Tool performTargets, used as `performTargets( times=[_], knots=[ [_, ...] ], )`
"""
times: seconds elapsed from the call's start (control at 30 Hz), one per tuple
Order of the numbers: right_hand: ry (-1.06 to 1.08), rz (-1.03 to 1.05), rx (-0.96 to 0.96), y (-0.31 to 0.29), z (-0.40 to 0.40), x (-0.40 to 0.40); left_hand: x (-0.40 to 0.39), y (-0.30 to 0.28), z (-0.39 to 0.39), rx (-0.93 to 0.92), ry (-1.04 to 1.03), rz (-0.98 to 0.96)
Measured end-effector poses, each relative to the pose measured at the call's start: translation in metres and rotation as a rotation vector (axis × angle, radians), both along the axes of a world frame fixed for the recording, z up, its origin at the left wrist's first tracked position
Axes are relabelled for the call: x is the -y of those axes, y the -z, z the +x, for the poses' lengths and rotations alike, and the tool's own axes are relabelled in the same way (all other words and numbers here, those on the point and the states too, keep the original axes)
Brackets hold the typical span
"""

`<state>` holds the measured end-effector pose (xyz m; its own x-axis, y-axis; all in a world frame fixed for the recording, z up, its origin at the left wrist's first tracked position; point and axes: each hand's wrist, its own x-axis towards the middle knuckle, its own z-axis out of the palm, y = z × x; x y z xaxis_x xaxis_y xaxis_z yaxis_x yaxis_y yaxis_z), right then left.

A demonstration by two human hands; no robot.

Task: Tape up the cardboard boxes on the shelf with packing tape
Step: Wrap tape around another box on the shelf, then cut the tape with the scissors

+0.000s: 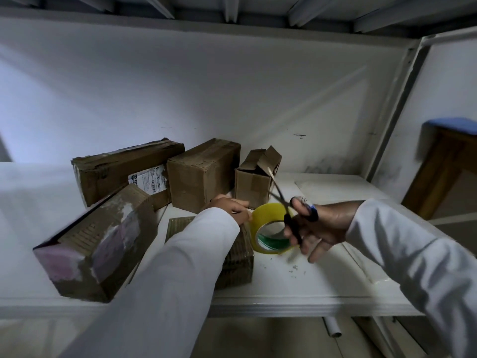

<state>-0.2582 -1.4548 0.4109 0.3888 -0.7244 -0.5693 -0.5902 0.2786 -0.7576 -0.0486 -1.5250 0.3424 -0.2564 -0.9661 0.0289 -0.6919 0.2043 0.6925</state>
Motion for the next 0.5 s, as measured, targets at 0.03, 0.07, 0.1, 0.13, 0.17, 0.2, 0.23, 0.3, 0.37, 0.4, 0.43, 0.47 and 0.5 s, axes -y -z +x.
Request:
performTargets(
  times=[0.03,0.07,0.1,0.13,0.17,0.2,0.23,0.3,0.37,0.4,0.43,0.47,0.5],
  knots=[
    [-0.053,0.052,-0.001,0.008,0.001,-0.001,0.000,0.000,0.000,-0.010,0.015,-0.003],
    [-0.096,0.106,0.010,0.016,0.001,-0.003,0.000,0.000,0.001,-0.021,0.028,-0.012],
    [-0.130,0.152,0.028,0.025,0.000,-0.005,0.001,0.002,0.002,-0.034,0.033,-0.023],
    [-0.155,0.188,0.050,0.033,-0.001,-0.006,0.001,0.004,0.002,-0.043,0.032,-0.035],
    [-0.174,0.210,0.066,0.040,-0.003,-0.008,0.002,0.005,0.002,-0.048,0.028,-0.044],
    [-0.185,0.226,0.070,0.045,-0.003,-0.009,0.003,0.005,0.002,-0.047,0.030,-0.044],
    [-0.191,0.237,0.068,0.049,-0.002,-0.011,0.003,0.005,0.002,-0.042,0.033,-0.044],
    [-0.190,0.245,0.061,0.054,0.001,-0.013,0.004,0.005,0.002,-0.035,0.041,-0.057],
    [-0.192,0.233,0.074,0.057,0.007,-0.014,0.005,0.005,0.002,-0.037,0.047,-0.071],
    [-0.193,0.231,0.084,0.058,0.009,-0.014,0.005,0.005,0.002,-0.033,0.051,-0.074],
    [-0.195,0.230,0.087,0.059,0.011,-0.014,0.005,0.005,0.002,-0.021,0.053,-0.075],
    [-0.197,0.230,0.086,0.060,0.011,-0.014,0.005,0.005,0.003,-0.010,0.051,-0.074],
    [-0.201,0.233,0.084,0.061,0.010,-0.015,0.005,0.005,0.003,-0.006,0.047,-0.071]
  ],
)
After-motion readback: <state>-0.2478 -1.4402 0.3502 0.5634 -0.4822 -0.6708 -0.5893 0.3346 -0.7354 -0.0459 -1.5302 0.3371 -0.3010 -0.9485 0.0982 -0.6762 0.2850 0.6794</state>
